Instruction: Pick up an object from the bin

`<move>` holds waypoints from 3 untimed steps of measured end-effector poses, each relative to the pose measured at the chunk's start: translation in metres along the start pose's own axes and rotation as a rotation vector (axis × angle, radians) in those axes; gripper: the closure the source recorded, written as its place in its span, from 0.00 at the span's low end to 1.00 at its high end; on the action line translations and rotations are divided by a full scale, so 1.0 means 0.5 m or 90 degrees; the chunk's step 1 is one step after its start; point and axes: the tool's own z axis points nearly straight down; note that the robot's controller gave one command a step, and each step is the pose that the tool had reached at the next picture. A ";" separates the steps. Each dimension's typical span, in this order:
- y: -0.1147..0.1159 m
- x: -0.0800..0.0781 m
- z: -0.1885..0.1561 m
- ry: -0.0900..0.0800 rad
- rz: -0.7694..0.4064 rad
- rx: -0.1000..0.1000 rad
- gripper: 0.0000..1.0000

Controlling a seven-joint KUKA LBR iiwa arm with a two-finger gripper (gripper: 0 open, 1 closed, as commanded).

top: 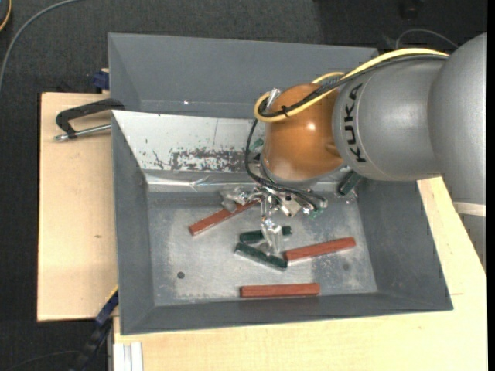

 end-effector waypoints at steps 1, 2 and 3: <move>0.108 -0.096 0.000 0.000 -0.048 -0.001 0.00; 0.212 -0.141 0.001 0.000 -0.085 -0.001 0.00; 0.210 -0.141 0.000 0.001 -0.084 -0.001 1.00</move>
Offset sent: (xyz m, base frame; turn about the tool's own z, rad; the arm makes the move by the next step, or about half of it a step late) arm 0.0045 0.0671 -0.0022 -0.0702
